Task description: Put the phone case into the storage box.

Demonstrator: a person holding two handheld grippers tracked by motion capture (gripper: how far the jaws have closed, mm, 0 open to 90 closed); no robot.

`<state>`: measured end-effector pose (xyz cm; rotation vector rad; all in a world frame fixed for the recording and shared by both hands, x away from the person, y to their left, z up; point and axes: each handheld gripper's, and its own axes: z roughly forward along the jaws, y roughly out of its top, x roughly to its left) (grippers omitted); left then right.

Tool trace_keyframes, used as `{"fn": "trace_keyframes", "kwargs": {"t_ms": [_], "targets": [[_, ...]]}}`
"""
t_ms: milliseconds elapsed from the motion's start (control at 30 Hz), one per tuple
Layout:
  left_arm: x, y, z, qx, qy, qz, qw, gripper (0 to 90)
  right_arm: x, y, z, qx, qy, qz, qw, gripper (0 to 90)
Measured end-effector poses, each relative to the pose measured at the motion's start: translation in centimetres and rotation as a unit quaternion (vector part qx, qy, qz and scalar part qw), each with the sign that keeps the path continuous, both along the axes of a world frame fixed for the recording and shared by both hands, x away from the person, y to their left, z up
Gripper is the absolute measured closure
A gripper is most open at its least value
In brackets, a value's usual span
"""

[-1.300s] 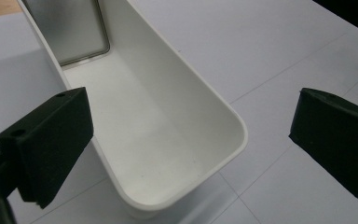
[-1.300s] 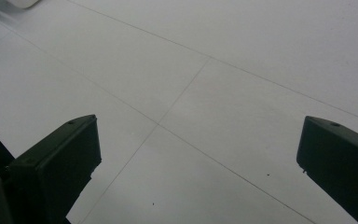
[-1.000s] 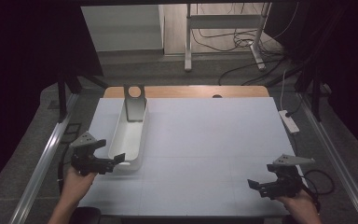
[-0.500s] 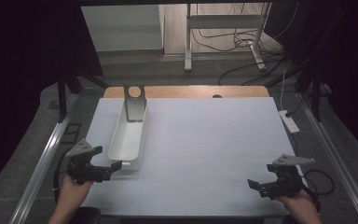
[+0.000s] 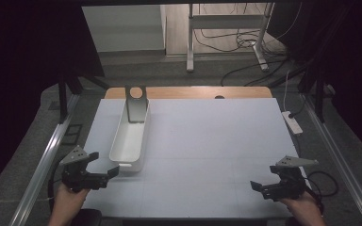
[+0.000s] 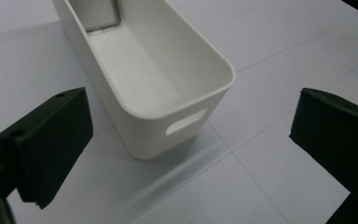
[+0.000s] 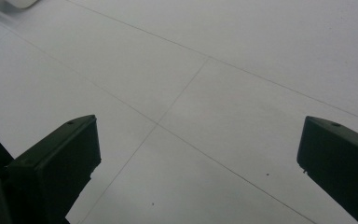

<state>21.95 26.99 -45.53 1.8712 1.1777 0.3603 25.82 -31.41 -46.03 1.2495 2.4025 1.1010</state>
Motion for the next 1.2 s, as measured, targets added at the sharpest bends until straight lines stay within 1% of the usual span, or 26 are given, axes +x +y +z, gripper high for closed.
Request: {"fn": "trace_keyframes", "kwargs": {"t_ms": [300,333,433,567,667,967,1067,1200], "targets": [[-0.9,0.4,-0.3,-0.001,0.002,0.009,1.0,0.0,0.0,0.0,0.0,0.0,0.0,-0.001,1.0,0.0],[-1.1,0.5,-0.4,0.004,0.002,0.01,0.9999,0.0,0.0,0.0,0.0,0.0,0.0,-0.001,1.0,0.0],[-1.4,0.5,-0.6,0.009,0.002,0.012,0.9999,0.0,0.0,0.0,0.0,0.0,0.0,0.0,1.0,0.0],[-1.8,0.6,-0.8,0.011,0.004,0.017,0.9998,0.0,0.0,0.0,0.0,0.0,0.0,-0.001,1.0,0.0],[-2.1,0.7,-1.0,0.017,0.005,0.019,0.9997,0.0,0.0,0.0,0.0,-0.001,0.0,-0.001,1.0,0.0],[-2.7,0.7,-1.7,0.027,0.014,0.022,0.9993,0.0,0.0,0.0,0.0,-0.001,-0.001,-0.001,1.0,0.0],[-2.8,0.7,-1.7,0.03,0.014,0.024,0.9992,0.0,0.0,0.0,0.0,-0.001,-0.001,-0.001,1.0,0.0],[-2.8,0.6,-1.7,0.04,0.02,0.026,0.9987,0.0,0.0,0.0,0.0,-0.001,-0.001,-0.001,1.0,0.0]]}}
